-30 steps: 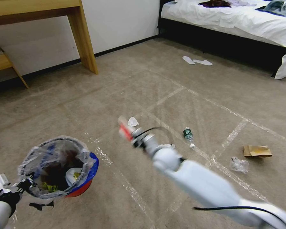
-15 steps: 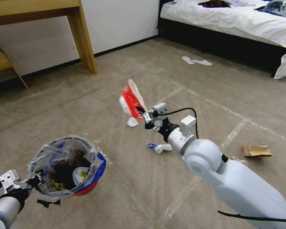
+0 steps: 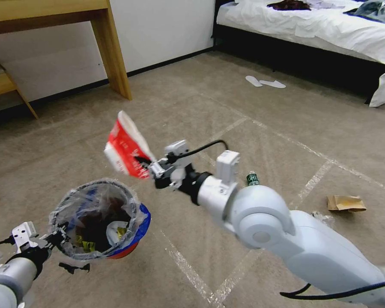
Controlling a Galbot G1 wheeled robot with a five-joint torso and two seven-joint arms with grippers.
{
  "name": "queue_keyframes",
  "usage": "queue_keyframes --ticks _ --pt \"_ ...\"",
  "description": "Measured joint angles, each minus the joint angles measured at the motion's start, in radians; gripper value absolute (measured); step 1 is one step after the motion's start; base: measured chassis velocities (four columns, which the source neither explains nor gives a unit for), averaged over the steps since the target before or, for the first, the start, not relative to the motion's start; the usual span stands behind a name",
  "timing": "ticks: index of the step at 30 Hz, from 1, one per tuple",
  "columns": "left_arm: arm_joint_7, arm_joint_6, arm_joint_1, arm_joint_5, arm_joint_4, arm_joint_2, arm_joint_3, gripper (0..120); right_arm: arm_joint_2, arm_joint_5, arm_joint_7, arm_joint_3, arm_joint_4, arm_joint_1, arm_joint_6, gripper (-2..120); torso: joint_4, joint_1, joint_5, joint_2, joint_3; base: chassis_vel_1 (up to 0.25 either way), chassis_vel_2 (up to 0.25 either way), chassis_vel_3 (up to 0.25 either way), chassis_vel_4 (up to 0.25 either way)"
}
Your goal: Pick up the trash bin and place the garbage on the floor into it.
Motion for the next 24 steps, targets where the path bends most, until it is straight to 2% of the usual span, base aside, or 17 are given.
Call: queue_keyframes --ticks 5,12,24 --pt "-0.003 0.000 -0.005 -0.004 -0.005 0.007 0.010 0 0.056 0.021 0.050 -0.103 -0.028 0.035 -0.039 0 0.0000 0.000 -0.0001 0.000 0.000 0.000 0.000 0.000 0.000" --pt "-0.004 0.000 -0.011 -0.005 -0.009 0.003 0.013 0 0.099 0.008 0.088 -0.198 -0.078 0.054 -0.078 0 0.0000 0.000 0.0001 0.000 0.000 0.000 0.000 0.000 0.000" --pt "-0.004 0.000 -0.009 -0.010 -0.014 0.001 0.003 0 0.134 -0.040 0.100 -0.253 -0.146 0.052 -0.103 0 0.0000 0.000 0.0000 0.000 0.000 0.000 0.000 0.000 0.000"
